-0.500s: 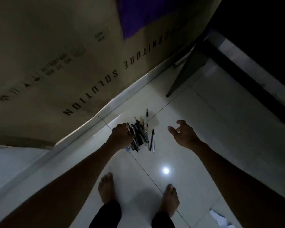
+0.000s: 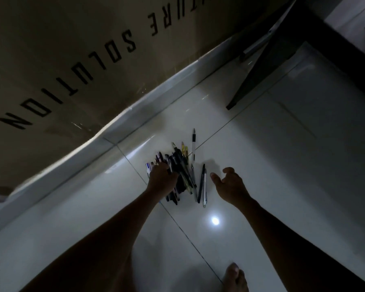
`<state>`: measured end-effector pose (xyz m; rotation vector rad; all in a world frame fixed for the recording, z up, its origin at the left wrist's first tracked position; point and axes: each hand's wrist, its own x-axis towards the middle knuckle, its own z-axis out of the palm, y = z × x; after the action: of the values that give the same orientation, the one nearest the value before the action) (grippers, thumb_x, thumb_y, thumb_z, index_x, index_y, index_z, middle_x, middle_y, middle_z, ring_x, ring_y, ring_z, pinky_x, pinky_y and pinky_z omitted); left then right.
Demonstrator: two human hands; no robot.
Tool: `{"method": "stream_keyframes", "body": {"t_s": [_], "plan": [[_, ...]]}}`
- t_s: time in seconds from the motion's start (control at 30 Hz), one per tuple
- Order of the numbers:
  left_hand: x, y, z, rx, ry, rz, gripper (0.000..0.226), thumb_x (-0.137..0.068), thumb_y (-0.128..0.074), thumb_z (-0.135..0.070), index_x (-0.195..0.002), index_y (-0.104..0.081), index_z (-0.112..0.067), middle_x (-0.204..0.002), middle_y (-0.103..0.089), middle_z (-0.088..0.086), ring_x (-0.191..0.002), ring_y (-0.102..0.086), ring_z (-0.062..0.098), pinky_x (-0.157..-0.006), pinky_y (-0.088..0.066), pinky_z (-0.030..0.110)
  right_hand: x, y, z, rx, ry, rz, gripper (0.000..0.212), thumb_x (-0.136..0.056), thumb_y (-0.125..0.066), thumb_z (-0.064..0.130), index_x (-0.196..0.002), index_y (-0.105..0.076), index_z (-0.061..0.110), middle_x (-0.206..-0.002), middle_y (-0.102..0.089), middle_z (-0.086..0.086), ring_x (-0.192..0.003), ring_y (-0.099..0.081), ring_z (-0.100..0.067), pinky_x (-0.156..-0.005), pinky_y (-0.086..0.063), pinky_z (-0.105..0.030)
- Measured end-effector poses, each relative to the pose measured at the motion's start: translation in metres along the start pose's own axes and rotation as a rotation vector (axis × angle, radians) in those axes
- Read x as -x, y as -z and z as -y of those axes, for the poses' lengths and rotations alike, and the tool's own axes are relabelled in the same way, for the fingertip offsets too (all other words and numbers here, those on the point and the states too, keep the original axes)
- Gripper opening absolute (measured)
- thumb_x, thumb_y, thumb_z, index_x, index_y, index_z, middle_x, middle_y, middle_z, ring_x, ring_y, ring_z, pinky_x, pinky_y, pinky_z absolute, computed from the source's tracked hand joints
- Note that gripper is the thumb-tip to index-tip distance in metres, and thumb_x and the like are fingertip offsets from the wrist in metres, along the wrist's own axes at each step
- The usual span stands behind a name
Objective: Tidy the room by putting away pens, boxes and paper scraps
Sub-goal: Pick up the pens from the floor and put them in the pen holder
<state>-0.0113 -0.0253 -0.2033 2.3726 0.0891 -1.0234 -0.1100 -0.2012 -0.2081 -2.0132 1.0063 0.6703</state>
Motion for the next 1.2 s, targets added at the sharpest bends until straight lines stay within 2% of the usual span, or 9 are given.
{"method": "stream_keyframes", "body": {"t_s": [0.03,0.17,0.33,0.47,0.57,0.63,0.83,1.07,1.2], "plan": [[-0.008,-0.007,0.003,0.007,0.008,0.003,0.011,-0.087,-0.053,-0.01,-0.091,-0.057,-0.001,-0.087,-0.053,0.002,-0.089,-0.051,0.019,-0.061,-0.034,0.018,-0.008,-0.008,-0.003,-0.01,-0.007,-0.001,0.065,-0.092,-0.05,0.049,-0.138,-0.033,0.005,-0.131,-0.051,-0.018,-0.12,-0.051,-0.031,-0.098,-0.046,-0.04],[-0.032,-0.025,0.011,0.042,0.023,-0.018,0.035,-0.088,-0.056,-0.016,-0.119,-0.053,0.0,-0.126,-0.051,0.011,-0.118,-0.049,0.027,-0.097,-0.044,0.037,-0.029,-0.031,-0.008,-0.038,-0.007,-0.007,0.064,-0.093,-0.051,0.047,-0.138,-0.033,0.004,-0.131,-0.05,-0.019,-0.12,-0.051,-0.032,-0.098,-0.046,-0.04],[-0.053,-0.04,0.014,0.111,0.105,-0.05,0.031,-0.085,-0.056,-0.017,-0.111,-0.052,-0.001,-0.12,-0.053,0.014,-0.106,-0.054,0.028,-0.084,-0.048,0.036,-0.047,-0.05,-0.003,-0.062,-0.036,-0.059,0.062,-0.094,-0.047,0.05,-0.135,-0.034,0.005,-0.135,-0.045,-0.017,-0.122,-0.049,-0.033,-0.096,-0.044,-0.042],[-0.058,-0.053,0.013,0.106,0.129,-0.058,0.047,-0.088,-0.055,-0.018,-0.131,-0.043,0.0,-0.136,-0.042,0.014,-0.125,-0.039,0.027,-0.096,-0.036,0.032,-0.058,-0.061,0.003,-0.105,-0.089,-0.108,0.061,-0.093,-0.048,0.05,-0.132,-0.034,0.005,-0.133,-0.046,-0.016,-0.119,-0.05,-0.033,-0.094,-0.044,-0.041],[-0.061,-0.063,0.013,0.148,0.136,-0.09,0.049,-0.087,-0.056,-0.015,-0.132,-0.04,0.0,-0.138,-0.039,0.016,-0.127,-0.038,0.028,-0.107,-0.036,0.036,-0.066,-0.069,0.006,-0.118,-0.11,-0.114,0.065,-0.092,-0.05,0.052,-0.132,-0.032,0.004,-0.133,-0.044,-0.017,-0.119,-0.049,-0.034,-0.094,-0.045,-0.043],[-0.064,-0.067,0.012,0.159,0.147,-0.121,0.055,-0.087,-0.059,-0.015,-0.135,-0.036,0.001,-0.14,-0.037,0.018,-0.127,-0.039,0.031,-0.108,-0.038,0.043,-0.07,-0.074,0.007,-0.121,-0.098,-0.129,0.071,-0.089,-0.053,0.054,-0.134,-0.03,0.003,-0.133,-0.042,-0.017,-0.12,-0.048,-0.034,-0.095,-0.047,-0.046],[-0.066,-0.079,0.009,0.151,0.122,-0.2,0.082,-0.084,-0.071,-0.023,-0.143,-0.02,0.003,-0.144,-0.024,0.021,-0.131,-0.03,0.033,-0.11,-0.031,0.035,-0.075,-0.086,0.016,-0.097,0.028,-0.155,0.072,-0.085,-0.062,0.046,-0.134,-0.032,0.003,-0.129,-0.041,-0.013,-0.117,-0.048,-0.031,-0.089,-0.049,-0.04],[-0.071,-0.084,0.013,0.067,0.083,-0.159,0.082,-0.08,-0.075,-0.028,-0.139,-0.026,0.001,-0.147,-0.024,0.02,-0.137,-0.023,0.034,-0.114,-0.025,0.038,-0.081,-0.091,0.02,-0.084,0.054,-0.171,0.059,-0.084,-0.069,0.034,-0.126,-0.038,0.005,-0.125,-0.044,-0.012,-0.111,-0.051,-0.03,-0.087,-0.051,-0.04],[-0.072,-0.083,0.014,0.047,0.08,-0.167,0.082,-0.076,-0.077,-0.032,-0.138,-0.032,-0.001,-0.144,-0.029,0.018,-0.135,-0.027,0.031,-0.111,-0.03,0.035,-0.083,-0.093,0.019,-0.078,0.078,-0.177,0.057,-0.081,-0.073,0.028,-0.123,-0.04,0.007,-0.121,-0.045,-0.011,-0.107,-0.052,-0.027,-0.084,-0.052,-0.036]]}}
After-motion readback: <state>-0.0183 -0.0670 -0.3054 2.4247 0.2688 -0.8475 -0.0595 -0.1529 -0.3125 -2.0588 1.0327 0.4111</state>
